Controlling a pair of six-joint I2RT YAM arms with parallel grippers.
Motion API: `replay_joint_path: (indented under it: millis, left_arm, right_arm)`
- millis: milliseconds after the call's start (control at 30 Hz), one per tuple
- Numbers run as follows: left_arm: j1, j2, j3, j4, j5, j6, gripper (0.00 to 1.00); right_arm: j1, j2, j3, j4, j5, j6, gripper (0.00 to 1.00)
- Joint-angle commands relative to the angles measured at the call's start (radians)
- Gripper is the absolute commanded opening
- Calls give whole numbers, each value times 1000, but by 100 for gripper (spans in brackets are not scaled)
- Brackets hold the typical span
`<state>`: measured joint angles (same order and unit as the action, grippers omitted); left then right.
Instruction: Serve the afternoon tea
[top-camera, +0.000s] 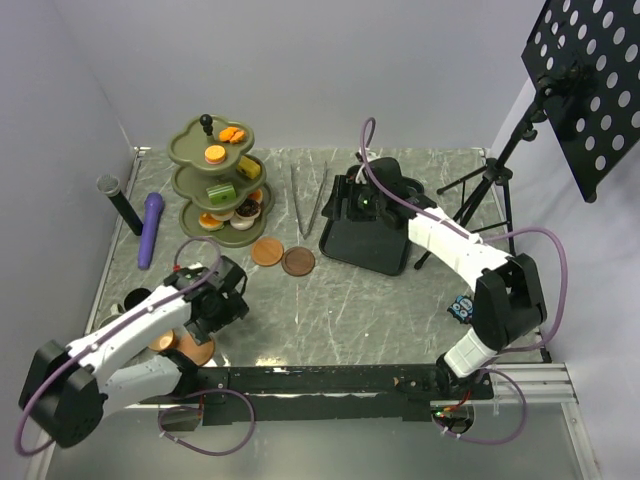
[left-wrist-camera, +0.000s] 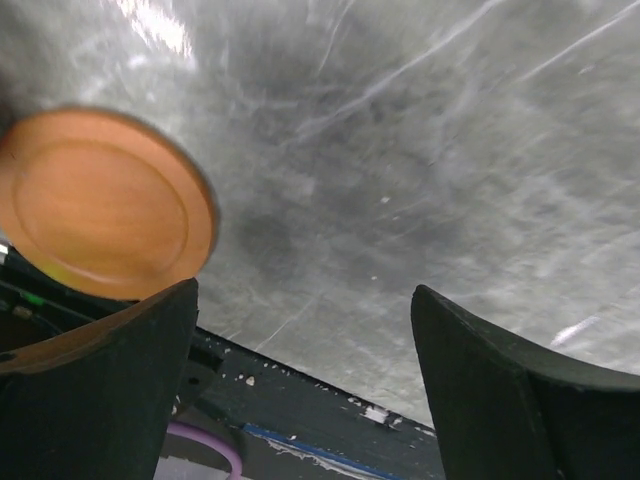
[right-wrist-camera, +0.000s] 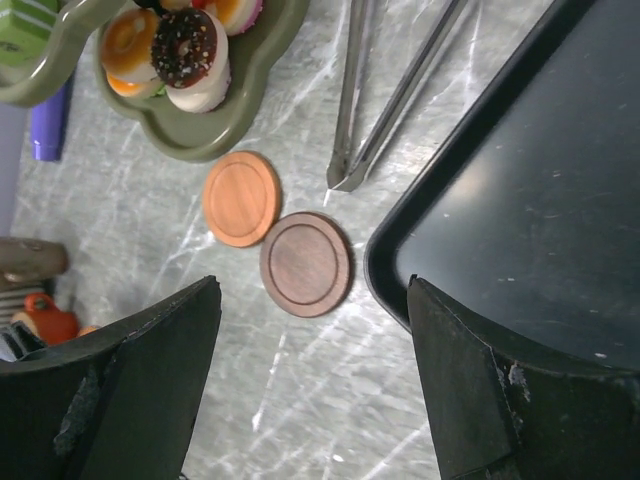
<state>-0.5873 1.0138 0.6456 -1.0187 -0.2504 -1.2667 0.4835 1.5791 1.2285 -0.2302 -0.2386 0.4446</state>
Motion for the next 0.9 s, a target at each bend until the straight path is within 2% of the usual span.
replay_joint_path:
  millis: [0, 133, 300, 467, 600, 700, 867]
  left_arm:
    - [-64, 84, 11, -40, -16, -118, 93]
    - [-143, 152, 35, -86, -38, -207, 93]
    - [-213, 180, -52, 72, 55, -198, 89]
    - [-270, 181, -34, 169, 20, -134, 85]
    - [-307, 206, -20, 243, 10, -96, 77]
    - [-332, 236, 75, 105, -76, -140, 78]
    - [-319, 247, 138, -134, -205, -290, 88]
  right_arm:
    - [-17, -90, 58, -26, 10, -98, 82]
    - [-37, -122, 45, -9, 24, -96, 82]
    - [-49, -159, 13, -15, 28, -103, 82]
    - [-56, -171, -6, -12, 35, -107, 82]
    - [-56, -163, -7, -3, 10, -93, 82]
    - [-56, -166, -14, -6, 5, -96, 82]
    - [-56, -171, -21, -17, 21, -113, 82]
